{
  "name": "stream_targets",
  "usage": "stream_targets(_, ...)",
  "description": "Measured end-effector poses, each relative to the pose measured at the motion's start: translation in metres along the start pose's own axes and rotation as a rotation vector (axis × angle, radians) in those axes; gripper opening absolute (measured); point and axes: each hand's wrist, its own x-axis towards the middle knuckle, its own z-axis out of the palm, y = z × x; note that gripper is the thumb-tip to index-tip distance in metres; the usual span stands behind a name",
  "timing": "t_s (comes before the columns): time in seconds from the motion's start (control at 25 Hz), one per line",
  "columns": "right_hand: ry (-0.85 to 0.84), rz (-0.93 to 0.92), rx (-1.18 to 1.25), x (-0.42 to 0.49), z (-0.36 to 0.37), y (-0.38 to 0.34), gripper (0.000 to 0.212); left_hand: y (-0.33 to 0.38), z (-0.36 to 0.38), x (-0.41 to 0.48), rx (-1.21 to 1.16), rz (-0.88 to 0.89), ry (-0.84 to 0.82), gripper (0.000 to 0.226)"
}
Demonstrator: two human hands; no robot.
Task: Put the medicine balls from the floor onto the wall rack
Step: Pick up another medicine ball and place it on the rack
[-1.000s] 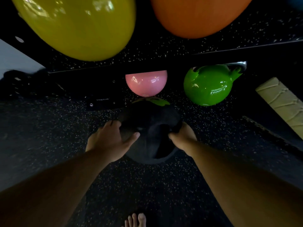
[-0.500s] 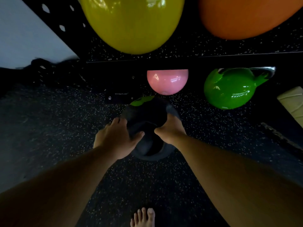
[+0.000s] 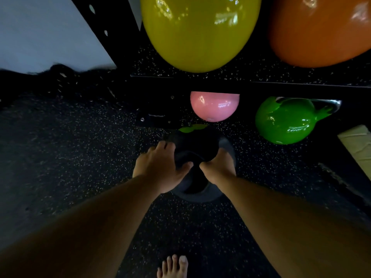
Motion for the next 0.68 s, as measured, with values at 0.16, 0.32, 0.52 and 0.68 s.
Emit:
stream_targets(0.16, 0.005, 0.039, -0.143, -0.022, -0.035, 0.005, 0.026, -0.001, -0.02, -0.021, -0.049, -0.024, 0.003, 0.085)
stream_targets(0.32, 0.021, 0.023, -0.299, -0.072, -0.119, -0.009, 0.026, 0.022, -0.065, -0.068, -0.139, -0.007, 0.009, 0.092)
stream_targets(0.52, 0.032, -0.012, -0.384, -0.161, -0.238, -0.071, 0.022, 0.096, -0.138, -0.13, -0.455, 0.091, -0.092, 0.101)
stream_targets(0.68, 0.155, -0.059, -0.421, -0.264, -0.344, -0.156, 0.016, 0.155, -0.243, -0.186, -0.659, 0.197, 0.064, 0.093)
